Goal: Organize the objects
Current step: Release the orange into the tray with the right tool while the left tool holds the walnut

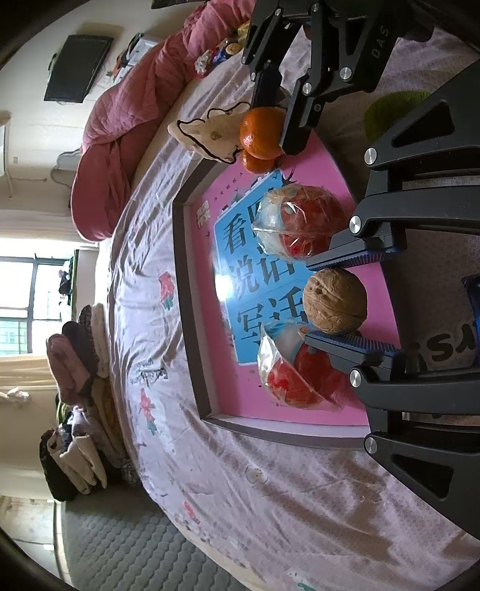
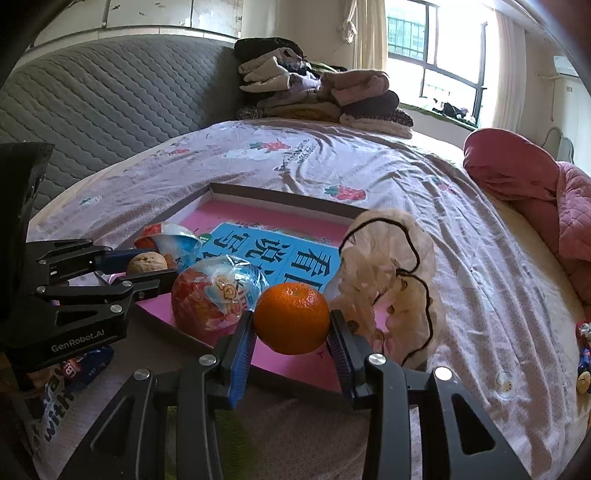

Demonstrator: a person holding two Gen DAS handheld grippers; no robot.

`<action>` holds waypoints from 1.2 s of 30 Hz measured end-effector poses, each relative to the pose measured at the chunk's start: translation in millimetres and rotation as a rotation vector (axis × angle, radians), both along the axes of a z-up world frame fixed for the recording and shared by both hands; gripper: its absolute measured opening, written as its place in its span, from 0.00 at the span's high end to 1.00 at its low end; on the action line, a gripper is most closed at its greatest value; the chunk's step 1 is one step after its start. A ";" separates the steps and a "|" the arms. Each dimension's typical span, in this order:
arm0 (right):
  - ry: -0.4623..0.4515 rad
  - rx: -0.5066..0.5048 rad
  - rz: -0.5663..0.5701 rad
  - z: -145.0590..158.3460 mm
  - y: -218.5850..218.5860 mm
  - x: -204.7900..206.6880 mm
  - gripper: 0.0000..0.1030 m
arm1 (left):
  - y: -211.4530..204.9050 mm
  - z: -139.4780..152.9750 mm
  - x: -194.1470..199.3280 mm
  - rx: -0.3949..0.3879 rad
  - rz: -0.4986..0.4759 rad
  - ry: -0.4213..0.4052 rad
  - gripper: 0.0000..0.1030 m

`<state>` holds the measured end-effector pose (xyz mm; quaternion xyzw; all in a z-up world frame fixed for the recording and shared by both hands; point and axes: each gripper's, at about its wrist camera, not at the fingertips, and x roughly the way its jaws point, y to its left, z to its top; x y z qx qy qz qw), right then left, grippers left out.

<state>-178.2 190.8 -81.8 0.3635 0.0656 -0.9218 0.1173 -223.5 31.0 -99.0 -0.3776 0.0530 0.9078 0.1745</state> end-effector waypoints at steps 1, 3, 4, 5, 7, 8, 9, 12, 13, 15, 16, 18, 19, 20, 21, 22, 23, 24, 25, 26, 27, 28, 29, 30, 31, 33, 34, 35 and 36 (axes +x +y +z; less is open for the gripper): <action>-0.003 -0.001 0.001 -1.0 0.3 -0.6 0.61 | 0.3 -0.7 -0.6 -0.001 -0.001 -0.001 0.67; -0.010 -0.002 0.002 -2.5 0.7 -1.3 0.61 | 0.3 -2.3 -1.7 -0.004 -0.001 -0.006 0.67; -0.012 -0.005 0.002 -3.2 1.0 -1.8 0.61 | 0.2 -3.2 -2.4 -0.004 -0.001 -0.009 0.67; -0.014 -0.008 0.002 -3.6 1.0 -2.1 0.61 | 0.2 -4.2 -3.1 -0.005 -0.001 -0.014 0.67; -0.020 -0.013 0.001 -5.0 1.0 -3.2 0.61 | -0.7 -6.0 -4.7 -0.005 0.003 -0.020 0.67; -0.019 -0.012 -0.001 -5.2 0.7 -3.6 0.61 | -1.6 -6.5 -5.5 -0.003 0.005 -0.023 0.67; -0.019 -0.008 -0.003 -6.0 0.6 -4.3 0.61 | -2.6 -7.1 -6.4 0.001 0.008 -0.027 0.67; -0.026 -0.008 -0.006 -8.2 -0.1 -6.5 0.61 | -3.6 -9.0 -8.5 0.009 0.009 -0.037 0.67; -0.028 -0.009 -0.005 -8.8 -0.1 -7.4 0.61 | -3.6 -10.0 -8.9 0.006 0.011 -0.038 0.67; -0.034 -0.008 -0.004 -10.4 -1.0 -8.9 0.61 | -4.3 -11.6 -10.0 0.006 0.015 -0.043 0.67; -0.037 -0.006 -0.003 -11.5 -1.6 -9.8 0.61 | -4.4 -12.5 -10.6 0.006 0.016 -0.048 0.67; -0.038 0.001 -0.002 -13.6 -2.4 -10.8 0.61 | -5.0 -13.5 -11.3 0.011 0.021 -0.052 0.67; -0.042 0.003 -0.002 -15.0 -2.7 -11.6 0.61 | -4.8 -13.8 -11.5 0.010 0.020 -0.054 0.67; -0.043 0.000 -0.003 -15.2 -2.3 -12.1 0.61 | -4.8 -14.3 -11.6 0.010 0.021 -0.054 0.67; -0.046 -0.006 -0.005 -15.6 -1.7 -12.9 0.61 | -4.7 -14.7 -11.8 0.009 0.023 -0.057 0.67; -0.051 -0.009 -0.005 -15.9 -1.7 -14.1 0.61 | -4.9 -14.7 -12.0 0.011 0.023 -0.059 0.67; -0.052 -0.011 -0.006 -16.2 -1.3 -14.5 0.61 | -4.9 -14.5 -12.2 0.013 0.025 -0.061 0.67; -0.055 -0.012 -0.006 -16.6 -1.2 -15.2 0.61 | -5.0 -14.6 -12.8 0.014 0.026 -0.068 0.67; -0.058 -0.016 -0.007 -16.8 -1.3 -15.8 0.61 | -5.3 -14.5 -13.4 0.017 0.030 -0.076 0.67; -0.064 -0.024 -0.010 -17.1 -0.7 -16.6 0.61 | -5.9 -14.5 -14.4 0.023 0.034 -0.087 0.67; -0.069 -0.030 -0.011 -17.3 -0.5 -17.2 0.61 | -6.3 -14.7 -15.4 0.028 0.035 -0.096 0.67; -0.080 -0.046 -0.014 -17.9 0.9 -18.6 0.61 | -7.2 -15.0 -16.1 0.030 0.038 -0.102 0.67; -0.089 -0.060 -0.018 -18.5 2.0 -19.4 0.61 | -7.9 -15.1 -16.9 0.032 0.045 -0.105 0.67; -0.099 -0.074 -0.021 -19.1 3.6 -20.9 0.61 | -8.4 -15.7 -17.5 0.032 0.048 -0.109 0.67; -0.114 -0.092 -0.028 -20.3 6.0 -23.2 0.61 | -9.2 -16.1 -18.3 0.036 0.052 -0.113 0.67; -0.130 -0.107 -0.037 -22.4 8.6 -26.6 0.61 | -10.6 -17.0 -19.3 0.047 0.054 -0.123 0.67; -0.135 -0.108 -0.041 -23.4 9.5 -28.2 0.61 | -10.7 -17.2 -19.5 0.051 0.055 -0.125 0.67; -0.140 -0.107 -0.046 -24.2 10.4 -29.3 0.61 | -10.7 -17.4 -19.7 0.050 0.055 -0.124 0.67; -0.147 -0.110 -0.047 -25.1 10.9 -30.8 0.61 | -10.3 -18.0 -20.0 0.046 0.053 -0.122 0.67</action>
